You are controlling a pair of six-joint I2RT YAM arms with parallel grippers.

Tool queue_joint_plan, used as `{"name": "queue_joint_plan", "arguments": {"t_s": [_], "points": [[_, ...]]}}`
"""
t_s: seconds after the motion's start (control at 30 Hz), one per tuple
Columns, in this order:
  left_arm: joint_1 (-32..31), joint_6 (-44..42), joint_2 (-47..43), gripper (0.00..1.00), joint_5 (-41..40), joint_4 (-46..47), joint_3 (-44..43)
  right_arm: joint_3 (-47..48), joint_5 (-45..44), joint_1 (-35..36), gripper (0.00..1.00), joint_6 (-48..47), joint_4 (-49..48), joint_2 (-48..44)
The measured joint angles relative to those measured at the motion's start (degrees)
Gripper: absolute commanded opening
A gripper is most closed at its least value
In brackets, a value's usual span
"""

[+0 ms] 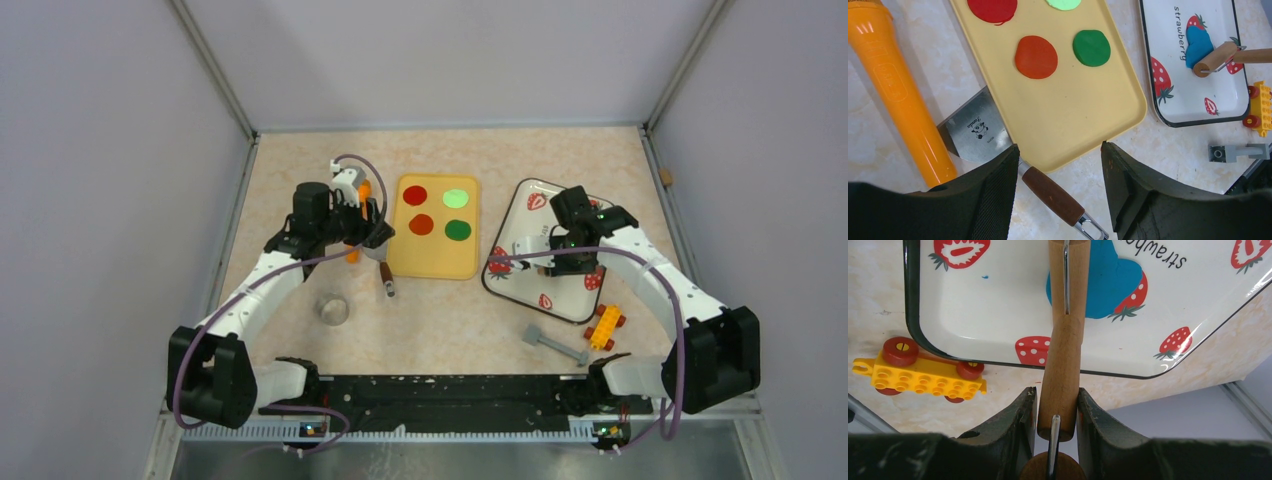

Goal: Roll out the dumpling wrappers from the dough

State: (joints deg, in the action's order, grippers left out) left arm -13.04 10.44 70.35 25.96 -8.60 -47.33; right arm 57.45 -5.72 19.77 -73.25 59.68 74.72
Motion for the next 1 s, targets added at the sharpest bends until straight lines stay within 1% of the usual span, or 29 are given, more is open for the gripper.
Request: {"name": "queue_joint_plan", "arguments": {"t_s": [1.0], "points": [[0.33, 0.26, -0.13, 0.65, 0.2, 0.92, 1.01, 0.0, -0.46, 1.09, 0.0, 1.7, 3.58, -0.48]]}}
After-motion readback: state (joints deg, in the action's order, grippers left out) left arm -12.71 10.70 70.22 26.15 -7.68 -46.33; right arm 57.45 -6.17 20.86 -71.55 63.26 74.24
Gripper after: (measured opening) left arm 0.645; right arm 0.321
